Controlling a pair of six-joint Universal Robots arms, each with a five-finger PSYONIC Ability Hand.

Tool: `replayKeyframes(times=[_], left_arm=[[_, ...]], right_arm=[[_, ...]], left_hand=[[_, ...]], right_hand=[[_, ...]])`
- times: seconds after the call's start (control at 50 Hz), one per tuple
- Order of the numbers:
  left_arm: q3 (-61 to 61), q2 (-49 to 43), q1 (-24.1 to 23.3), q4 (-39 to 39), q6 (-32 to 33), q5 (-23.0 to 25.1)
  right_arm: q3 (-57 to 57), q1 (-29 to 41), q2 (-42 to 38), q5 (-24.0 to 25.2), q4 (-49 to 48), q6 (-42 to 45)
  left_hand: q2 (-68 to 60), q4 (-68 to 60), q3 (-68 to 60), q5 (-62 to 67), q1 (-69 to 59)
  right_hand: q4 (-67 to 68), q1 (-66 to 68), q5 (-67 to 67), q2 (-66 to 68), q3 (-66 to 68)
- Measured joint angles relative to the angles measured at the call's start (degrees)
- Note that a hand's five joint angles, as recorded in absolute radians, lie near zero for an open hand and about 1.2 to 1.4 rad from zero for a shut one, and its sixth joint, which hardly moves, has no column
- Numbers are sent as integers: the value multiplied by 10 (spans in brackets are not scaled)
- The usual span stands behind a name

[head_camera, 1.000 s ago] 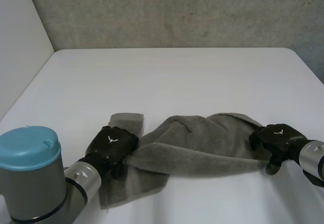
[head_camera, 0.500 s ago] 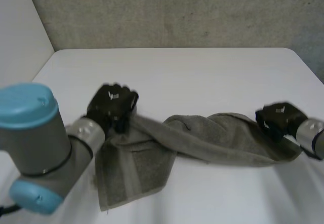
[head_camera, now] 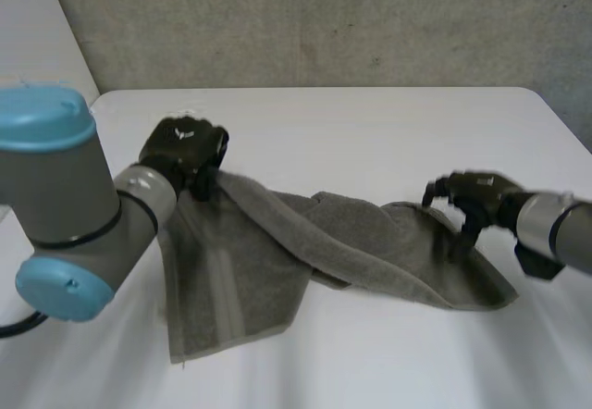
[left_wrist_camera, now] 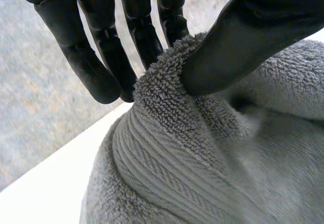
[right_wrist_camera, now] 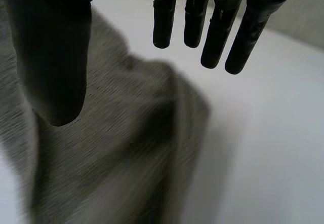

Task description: Fold the towel.

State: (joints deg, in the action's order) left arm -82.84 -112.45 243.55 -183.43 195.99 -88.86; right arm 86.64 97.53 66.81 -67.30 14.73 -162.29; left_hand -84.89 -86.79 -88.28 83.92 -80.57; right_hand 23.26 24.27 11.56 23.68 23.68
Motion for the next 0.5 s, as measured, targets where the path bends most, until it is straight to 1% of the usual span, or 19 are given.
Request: replayKeyframes(times=[0.12, 0.28, 0.42, 0.5], left_arm=[[-49, 1, 12, -35, 1, 2], [-67, -2, 22, -57, 1, 2], [-65, -4, 28, -63, 0, 1], [-64, -5, 32, -65, -1, 1]], right_arm=[[108, 2, 41, -1, -63, -21], [200, 8, 88, -2, -149, -37], [229, 15, 85, -10, -182, -36], [233, 20, 67, -17, -198, -36]], left_hand=[[0, 0, 0, 0, 0], [0, 0, 0, 0, 0], [0, 0, 0, 0, 0], [0, 0, 0, 0, 0]], right_hand=[[0, 0, 0, 0, 0], [1, 0, 12, 0, 1], [22, 7, 46, 9, 10], [53, 38, 76, 48, 48]])
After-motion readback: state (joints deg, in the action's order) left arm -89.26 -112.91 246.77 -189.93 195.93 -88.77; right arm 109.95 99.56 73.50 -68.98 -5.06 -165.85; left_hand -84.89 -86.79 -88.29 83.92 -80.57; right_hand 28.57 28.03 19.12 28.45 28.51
